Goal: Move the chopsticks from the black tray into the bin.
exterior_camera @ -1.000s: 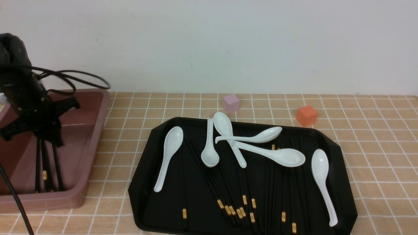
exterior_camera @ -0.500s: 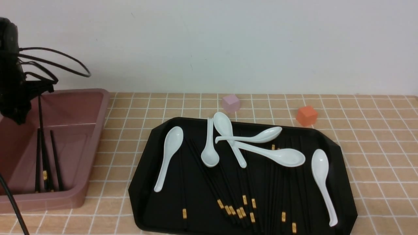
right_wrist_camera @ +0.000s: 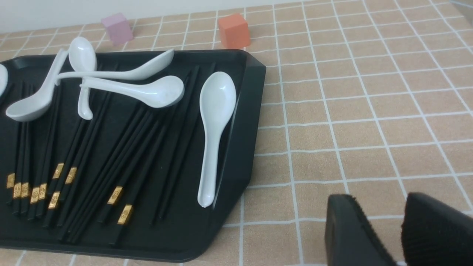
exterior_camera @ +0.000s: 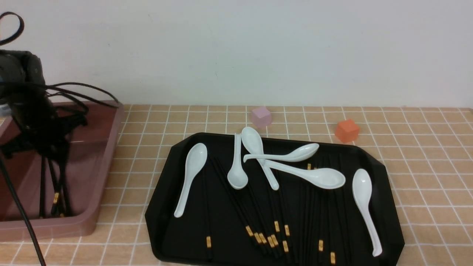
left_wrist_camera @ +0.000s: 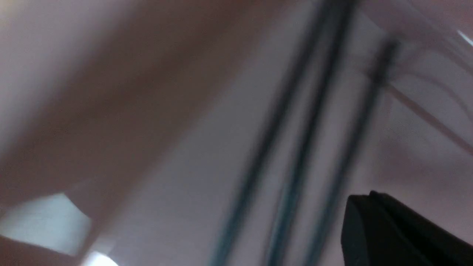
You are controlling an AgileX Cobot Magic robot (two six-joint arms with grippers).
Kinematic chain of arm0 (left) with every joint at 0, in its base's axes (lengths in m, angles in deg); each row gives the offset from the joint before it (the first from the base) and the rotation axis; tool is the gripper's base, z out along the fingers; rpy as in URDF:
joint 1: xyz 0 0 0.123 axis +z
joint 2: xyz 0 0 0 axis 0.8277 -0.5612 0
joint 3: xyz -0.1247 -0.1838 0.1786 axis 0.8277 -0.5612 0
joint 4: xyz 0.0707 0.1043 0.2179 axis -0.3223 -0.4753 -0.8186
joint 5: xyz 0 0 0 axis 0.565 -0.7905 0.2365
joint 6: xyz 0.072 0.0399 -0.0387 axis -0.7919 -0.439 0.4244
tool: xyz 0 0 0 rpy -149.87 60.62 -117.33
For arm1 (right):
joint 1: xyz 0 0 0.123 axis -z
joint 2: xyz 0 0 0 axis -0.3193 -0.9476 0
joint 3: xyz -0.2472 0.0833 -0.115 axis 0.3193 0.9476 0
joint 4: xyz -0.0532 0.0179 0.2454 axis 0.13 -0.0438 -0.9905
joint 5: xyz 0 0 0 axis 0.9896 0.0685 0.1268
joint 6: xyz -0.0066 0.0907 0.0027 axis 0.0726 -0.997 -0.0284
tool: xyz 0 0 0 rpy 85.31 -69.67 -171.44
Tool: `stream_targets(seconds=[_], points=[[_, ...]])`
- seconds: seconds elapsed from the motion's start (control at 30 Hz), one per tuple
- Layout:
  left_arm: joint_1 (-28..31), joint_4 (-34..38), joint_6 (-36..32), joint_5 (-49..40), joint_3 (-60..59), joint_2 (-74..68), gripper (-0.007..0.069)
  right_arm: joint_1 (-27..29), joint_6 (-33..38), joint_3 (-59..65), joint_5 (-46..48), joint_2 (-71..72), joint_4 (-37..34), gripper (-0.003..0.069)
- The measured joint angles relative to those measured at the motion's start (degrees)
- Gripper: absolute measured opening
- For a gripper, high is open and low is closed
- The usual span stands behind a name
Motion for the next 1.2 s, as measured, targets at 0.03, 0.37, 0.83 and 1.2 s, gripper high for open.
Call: stream_targets(seconds=[0.03,0.37,0.83,1.2], points=[[0.0,3.6,-2.6,-0.8,0.3,0.0,-0.0013,0.0,0.0,0.0,0.0,0.0,0.0,0.024],[0.0,4.5,-8.4,-12.8,10.4,7.5,-0.0013,0.0,0.0,0.0,0.0,0.0,0.0,0.024],[0.0,6.5,-19.5,-14.8,-0.8,36.4,-0.0013,0.0,0.0,0.0,0.0,0.0,0.0,0.024],[0.0,23.9,-28.4,2.6,-46.4,76.2,-0.0013,0.0,0.0,0.0,0.0,0.0,0.0,0.024]])
